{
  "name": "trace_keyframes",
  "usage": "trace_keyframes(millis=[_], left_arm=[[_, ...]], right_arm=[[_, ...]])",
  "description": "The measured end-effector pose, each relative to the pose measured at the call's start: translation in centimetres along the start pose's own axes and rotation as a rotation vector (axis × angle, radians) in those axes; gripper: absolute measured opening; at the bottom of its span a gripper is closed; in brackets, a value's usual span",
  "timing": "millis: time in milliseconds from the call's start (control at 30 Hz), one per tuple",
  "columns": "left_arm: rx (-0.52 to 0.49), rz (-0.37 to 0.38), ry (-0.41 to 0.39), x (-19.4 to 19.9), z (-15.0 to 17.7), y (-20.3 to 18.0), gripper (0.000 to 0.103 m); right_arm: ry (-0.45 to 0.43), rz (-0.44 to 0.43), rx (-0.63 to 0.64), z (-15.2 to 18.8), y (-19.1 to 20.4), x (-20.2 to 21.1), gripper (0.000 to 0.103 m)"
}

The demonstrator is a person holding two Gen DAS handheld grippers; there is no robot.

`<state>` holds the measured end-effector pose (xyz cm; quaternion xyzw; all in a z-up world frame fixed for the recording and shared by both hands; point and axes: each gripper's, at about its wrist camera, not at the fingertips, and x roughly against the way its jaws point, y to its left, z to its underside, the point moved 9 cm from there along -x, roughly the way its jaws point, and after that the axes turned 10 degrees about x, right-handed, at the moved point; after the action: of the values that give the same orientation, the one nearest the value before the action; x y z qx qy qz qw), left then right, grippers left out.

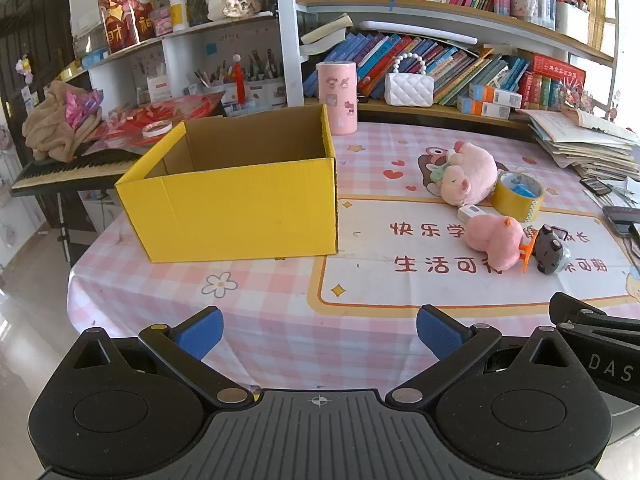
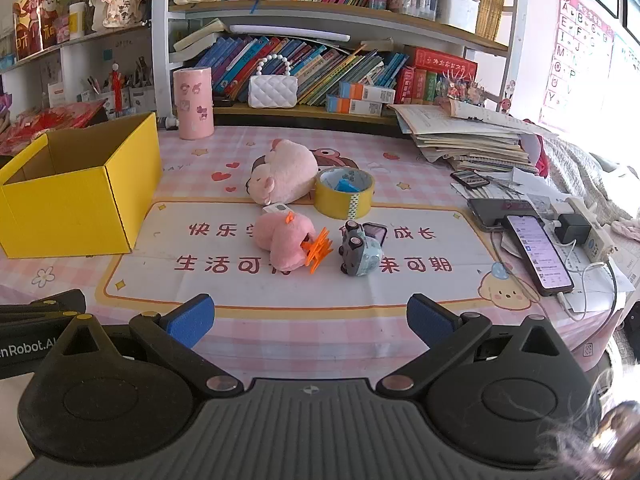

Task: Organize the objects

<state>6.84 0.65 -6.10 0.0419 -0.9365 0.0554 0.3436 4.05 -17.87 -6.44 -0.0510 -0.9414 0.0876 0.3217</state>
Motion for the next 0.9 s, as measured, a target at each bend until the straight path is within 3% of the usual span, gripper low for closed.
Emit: trace_keyframes(millis=[900], left_arm=[[-0.016,0.006,-0.008,0.68,0.22,-0.72,0.103]], right_arm=[[-0.004,0.003,-0.008,-0.05,-0.93,0.46,0.103]])
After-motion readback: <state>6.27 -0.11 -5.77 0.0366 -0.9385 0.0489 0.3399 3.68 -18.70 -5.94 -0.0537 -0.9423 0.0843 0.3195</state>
